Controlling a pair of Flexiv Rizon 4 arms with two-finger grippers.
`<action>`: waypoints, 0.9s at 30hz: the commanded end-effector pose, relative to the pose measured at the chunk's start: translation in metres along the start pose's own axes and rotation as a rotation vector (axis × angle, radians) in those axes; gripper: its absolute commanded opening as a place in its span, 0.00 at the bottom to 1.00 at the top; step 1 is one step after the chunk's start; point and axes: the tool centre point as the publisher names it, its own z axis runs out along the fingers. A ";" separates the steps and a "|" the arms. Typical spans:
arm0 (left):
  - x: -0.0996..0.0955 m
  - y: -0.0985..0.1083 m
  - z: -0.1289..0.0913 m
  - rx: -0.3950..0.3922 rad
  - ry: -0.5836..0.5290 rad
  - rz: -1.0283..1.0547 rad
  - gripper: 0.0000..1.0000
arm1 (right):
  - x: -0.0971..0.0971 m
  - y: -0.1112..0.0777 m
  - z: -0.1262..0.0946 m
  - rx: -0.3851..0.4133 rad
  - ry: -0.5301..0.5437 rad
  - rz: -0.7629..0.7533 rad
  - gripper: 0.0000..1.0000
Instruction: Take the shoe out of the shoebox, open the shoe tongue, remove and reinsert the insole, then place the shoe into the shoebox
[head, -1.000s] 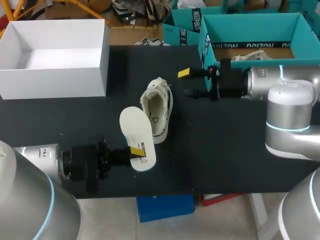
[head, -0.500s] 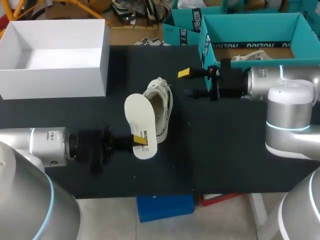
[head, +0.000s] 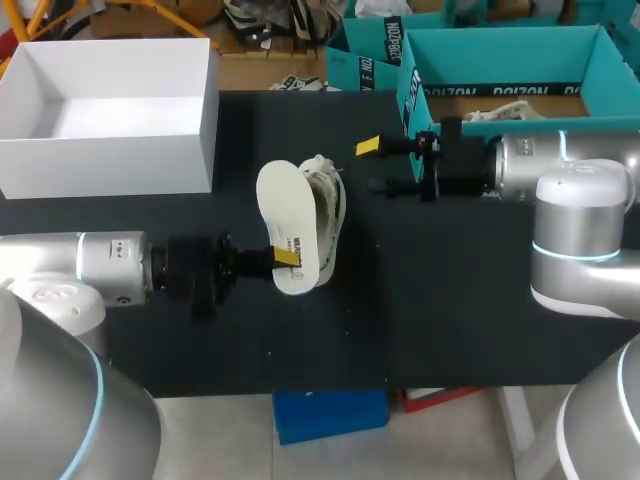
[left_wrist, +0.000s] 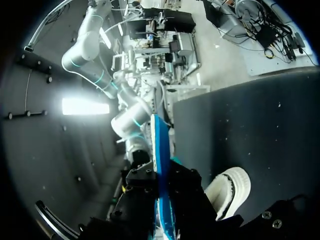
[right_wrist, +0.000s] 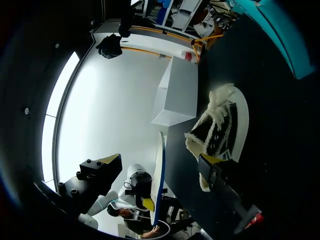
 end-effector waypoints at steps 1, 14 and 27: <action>0.002 0.013 0.007 0.007 -0.007 0.012 0.00 | 0.000 0.000 0.002 -0.003 -0.002 0.000 1.00; -0.002 0.032 0.016 0.004 -0.018 0.033 0.00 | 0.000 0.000 0.002 -0.003 -0.002 0.000 1.00; -0.002 0.032 0.016 0.003 -0.015 0.024 0.00 | 0.000 0.000 0.002 -0.003 -0.002 0.000 1.00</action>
